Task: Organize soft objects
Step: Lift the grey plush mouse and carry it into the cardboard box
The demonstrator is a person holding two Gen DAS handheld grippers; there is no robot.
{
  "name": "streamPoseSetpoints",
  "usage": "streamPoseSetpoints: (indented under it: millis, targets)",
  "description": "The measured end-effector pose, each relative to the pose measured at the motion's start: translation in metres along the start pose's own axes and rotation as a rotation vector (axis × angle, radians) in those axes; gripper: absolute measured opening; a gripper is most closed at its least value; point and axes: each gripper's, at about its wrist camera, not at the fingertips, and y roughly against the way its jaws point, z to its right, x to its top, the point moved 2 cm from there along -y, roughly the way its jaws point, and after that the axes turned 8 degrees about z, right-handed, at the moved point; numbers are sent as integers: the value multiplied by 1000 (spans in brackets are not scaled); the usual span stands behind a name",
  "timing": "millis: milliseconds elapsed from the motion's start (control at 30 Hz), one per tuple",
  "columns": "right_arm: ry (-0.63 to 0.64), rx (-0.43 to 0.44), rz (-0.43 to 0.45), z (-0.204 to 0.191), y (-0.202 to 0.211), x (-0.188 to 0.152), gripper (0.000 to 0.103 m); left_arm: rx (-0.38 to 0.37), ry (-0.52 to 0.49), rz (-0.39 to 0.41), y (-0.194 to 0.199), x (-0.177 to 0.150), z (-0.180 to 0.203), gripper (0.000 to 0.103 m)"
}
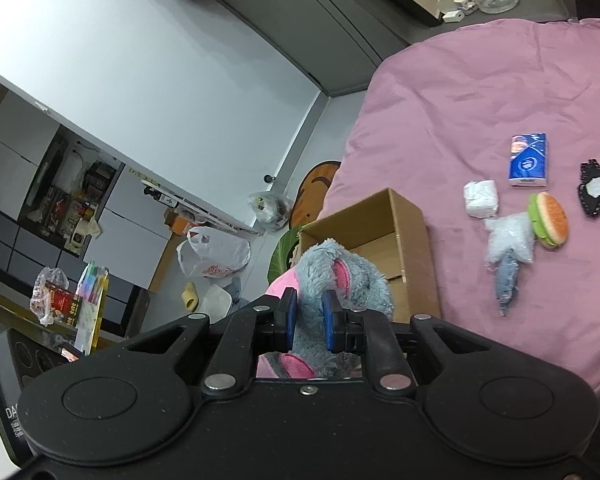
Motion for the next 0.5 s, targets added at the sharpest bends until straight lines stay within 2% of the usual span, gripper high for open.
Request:
streamPoseSetpoints:
  millis: [500]
  targets:
    - [16, -36, -38, -32, -43, -16, 20, 12, 50, -30, -4, 24, -53, 29]
